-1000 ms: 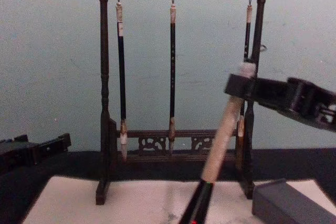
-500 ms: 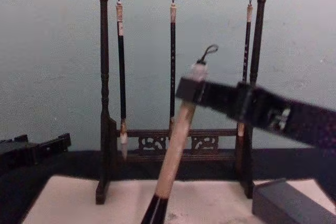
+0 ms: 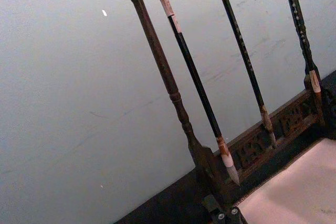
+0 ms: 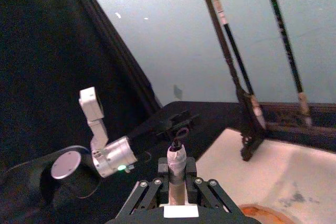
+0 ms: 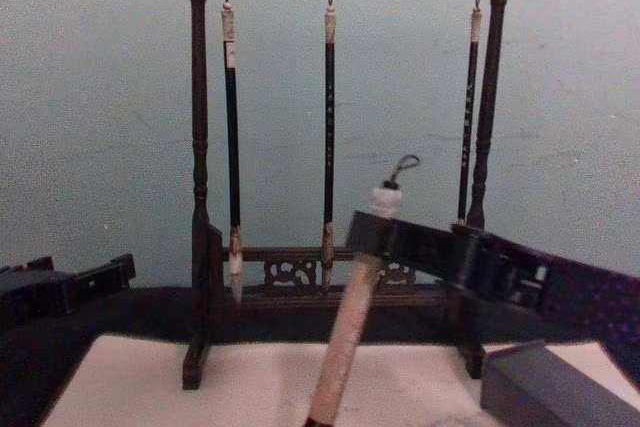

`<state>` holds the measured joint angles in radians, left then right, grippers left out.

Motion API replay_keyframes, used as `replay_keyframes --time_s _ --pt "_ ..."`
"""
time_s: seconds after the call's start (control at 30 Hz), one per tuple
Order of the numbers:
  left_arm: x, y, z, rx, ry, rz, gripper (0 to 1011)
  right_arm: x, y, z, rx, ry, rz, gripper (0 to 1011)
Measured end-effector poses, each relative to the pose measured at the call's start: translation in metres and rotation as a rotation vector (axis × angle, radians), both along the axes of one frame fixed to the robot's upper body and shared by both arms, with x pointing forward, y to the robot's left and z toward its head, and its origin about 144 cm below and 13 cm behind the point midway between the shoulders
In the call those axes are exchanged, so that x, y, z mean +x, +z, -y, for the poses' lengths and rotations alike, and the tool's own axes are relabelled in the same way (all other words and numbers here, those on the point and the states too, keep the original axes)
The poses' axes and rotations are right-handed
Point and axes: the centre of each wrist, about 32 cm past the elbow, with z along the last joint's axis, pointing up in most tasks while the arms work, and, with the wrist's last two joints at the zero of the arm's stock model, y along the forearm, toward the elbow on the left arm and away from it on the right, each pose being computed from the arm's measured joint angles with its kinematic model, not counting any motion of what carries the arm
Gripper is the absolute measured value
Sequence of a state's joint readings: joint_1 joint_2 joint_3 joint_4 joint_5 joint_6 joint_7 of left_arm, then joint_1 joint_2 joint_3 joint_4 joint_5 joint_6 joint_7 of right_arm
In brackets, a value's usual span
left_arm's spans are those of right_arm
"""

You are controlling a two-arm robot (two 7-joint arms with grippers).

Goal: Pick up the brush from the inkstone, write on the paper, then place the brush back to its original position.

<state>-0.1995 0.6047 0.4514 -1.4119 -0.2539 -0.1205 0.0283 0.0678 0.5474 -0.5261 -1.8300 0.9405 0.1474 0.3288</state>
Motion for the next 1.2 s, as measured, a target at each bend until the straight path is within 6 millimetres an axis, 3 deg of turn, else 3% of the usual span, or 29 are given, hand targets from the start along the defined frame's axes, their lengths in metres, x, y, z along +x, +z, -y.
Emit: replay_keyframes --time_s 1.2 --pt "0.000 0.000 0.000 0.000 0.000 0.000 1002 -0.009 0.003 0.046 -0.013 -0.138 0.014 192"
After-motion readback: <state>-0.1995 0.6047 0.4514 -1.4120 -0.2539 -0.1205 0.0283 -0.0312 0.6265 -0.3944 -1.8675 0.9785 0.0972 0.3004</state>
